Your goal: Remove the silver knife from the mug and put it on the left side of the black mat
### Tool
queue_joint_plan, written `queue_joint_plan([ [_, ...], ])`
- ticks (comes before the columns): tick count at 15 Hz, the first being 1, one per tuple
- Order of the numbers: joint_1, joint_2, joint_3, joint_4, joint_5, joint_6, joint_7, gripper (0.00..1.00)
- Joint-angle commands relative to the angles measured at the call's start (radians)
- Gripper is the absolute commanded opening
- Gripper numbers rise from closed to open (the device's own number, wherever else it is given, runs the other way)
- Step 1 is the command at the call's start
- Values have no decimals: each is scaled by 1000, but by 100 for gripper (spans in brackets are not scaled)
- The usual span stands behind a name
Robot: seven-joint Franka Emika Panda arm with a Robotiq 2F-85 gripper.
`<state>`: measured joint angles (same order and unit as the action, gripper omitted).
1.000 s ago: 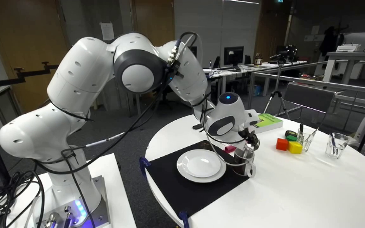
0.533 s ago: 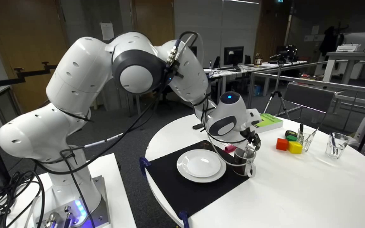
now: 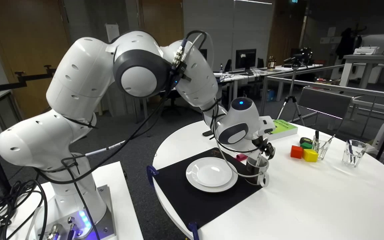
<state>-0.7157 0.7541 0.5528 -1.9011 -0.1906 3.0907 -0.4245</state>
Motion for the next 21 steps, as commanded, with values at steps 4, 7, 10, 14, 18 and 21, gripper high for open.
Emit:
queue_joint_plan([
  [4,-55,-129,37,-114,29,-34,-21,100],
  [7,-56,-145,33,-122,31,-35,-25,100],
  [10,-63,-141,34,-118,41,-46,-27,100],
  [14,-90,-124,63,-115,61,-73,-49,100],
  [18,-150,-94,143,-111,89,-89,-100,100],
  [21,-185,-67,190,-101,89,-86,-132,100],
])
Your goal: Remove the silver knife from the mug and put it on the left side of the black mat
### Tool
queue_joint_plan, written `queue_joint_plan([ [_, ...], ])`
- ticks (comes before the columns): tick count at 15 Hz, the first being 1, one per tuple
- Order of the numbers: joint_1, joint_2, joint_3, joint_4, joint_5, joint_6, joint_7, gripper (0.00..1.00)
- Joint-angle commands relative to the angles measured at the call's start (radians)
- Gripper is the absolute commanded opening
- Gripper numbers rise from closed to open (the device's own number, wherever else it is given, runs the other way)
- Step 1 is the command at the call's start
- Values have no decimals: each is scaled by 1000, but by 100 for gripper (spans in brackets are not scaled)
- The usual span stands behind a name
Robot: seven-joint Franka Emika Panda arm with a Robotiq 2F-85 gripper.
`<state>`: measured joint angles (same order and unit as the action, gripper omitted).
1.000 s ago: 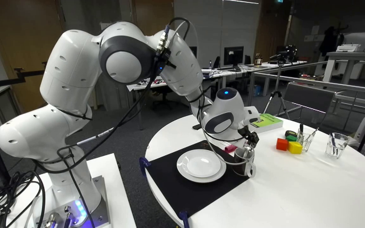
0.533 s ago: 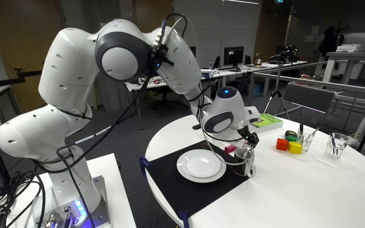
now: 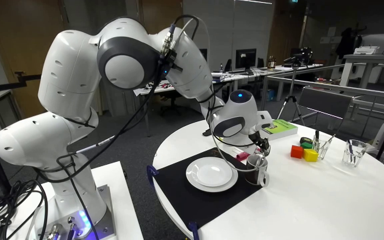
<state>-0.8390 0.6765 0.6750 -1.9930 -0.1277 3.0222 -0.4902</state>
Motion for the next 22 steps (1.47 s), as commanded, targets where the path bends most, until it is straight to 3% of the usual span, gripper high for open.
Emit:
queue_joint_plan([
  [1,-71,19,79,-5,23,-22,-72,100],
  [13,-100,82,92,13,-1,-41,-113,100],
  [22,-85,110,77,36,-5,-26,-132,100],
])
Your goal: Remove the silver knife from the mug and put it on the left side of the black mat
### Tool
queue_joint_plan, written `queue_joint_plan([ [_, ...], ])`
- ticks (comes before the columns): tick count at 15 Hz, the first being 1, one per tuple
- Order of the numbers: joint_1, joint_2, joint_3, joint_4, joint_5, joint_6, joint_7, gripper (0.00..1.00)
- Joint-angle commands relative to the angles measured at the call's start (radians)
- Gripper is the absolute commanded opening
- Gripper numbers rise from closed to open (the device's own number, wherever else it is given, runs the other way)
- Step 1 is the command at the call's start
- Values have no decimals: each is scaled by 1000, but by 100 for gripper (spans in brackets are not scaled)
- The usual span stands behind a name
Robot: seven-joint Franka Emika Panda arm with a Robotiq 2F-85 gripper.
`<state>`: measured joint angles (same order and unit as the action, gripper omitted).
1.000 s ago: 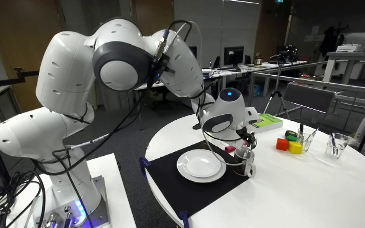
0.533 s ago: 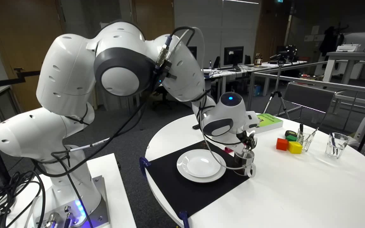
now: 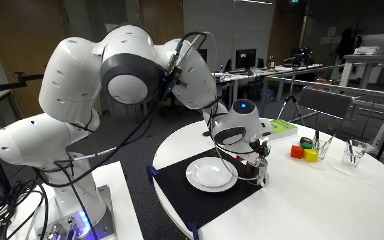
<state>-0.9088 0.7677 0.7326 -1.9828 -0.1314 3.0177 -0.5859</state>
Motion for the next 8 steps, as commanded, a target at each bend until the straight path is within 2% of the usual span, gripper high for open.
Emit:
queue_joint_plan([
  [1,-9,22,15,32,-2,-19,-34,100],
  [8,10,24,9,55,-7,-20,-32,100],
])
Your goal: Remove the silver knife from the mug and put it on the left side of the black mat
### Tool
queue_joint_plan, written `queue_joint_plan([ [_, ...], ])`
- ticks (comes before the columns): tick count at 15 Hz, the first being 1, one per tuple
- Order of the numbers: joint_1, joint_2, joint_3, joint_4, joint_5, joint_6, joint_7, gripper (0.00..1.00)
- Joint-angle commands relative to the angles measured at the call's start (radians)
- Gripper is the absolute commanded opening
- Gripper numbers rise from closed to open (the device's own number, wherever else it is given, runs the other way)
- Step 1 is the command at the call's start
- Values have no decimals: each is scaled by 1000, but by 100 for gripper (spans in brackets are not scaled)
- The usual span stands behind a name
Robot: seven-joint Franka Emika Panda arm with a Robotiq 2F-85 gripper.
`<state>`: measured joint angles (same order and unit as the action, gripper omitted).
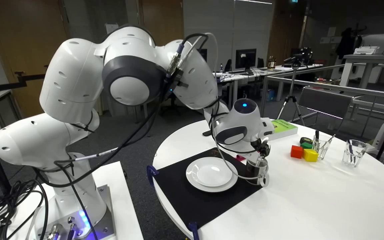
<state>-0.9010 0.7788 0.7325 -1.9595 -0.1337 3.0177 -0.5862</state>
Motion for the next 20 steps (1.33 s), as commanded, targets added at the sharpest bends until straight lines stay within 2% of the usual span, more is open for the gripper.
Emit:
queue_joint_plan([
  [1,4,13,8,35,-5,-21,-32,100],
  [20,69,36,-50,80,-5,-21,-25,100],
])
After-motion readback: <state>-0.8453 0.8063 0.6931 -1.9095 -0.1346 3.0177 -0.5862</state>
